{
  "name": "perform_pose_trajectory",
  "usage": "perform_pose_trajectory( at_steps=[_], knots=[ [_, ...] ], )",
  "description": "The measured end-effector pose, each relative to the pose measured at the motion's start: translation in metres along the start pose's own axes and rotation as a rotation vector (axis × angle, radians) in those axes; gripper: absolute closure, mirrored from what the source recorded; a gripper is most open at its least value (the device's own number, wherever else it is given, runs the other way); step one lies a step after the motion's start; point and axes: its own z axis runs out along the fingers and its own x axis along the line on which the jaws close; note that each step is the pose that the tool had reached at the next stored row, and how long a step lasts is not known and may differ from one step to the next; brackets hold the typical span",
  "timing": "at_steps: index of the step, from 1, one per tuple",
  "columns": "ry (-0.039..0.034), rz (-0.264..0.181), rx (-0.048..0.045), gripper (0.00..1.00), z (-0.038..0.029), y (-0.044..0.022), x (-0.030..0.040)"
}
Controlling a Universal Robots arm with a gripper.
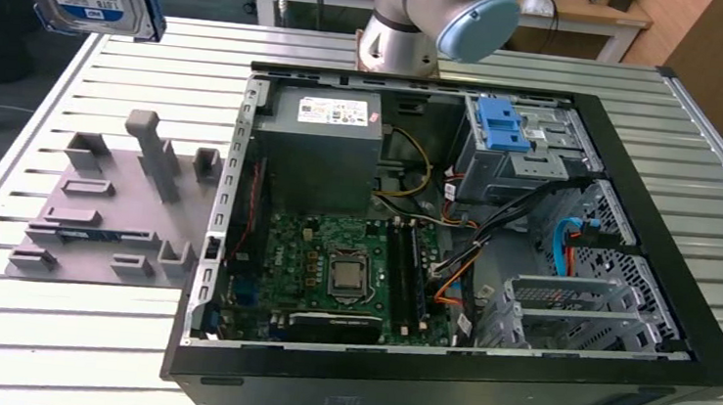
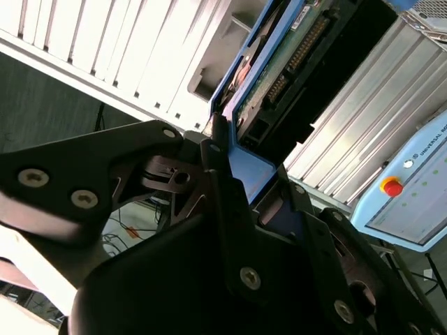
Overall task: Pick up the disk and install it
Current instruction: 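Pick up the disk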
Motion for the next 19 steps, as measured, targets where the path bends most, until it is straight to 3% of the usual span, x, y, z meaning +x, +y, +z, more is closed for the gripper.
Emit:
perform_pose_trajectory(
  at_steps=[1, 19],
  knots=[
    [-0.0001, 0.000, 0.0000, 0.64, -0.0001, -0.0055, -0.0002],
    [0.0000, 0.000, 0.0000, 0.64, -0.0002, -0.0117, -0.0004]
  ],
)
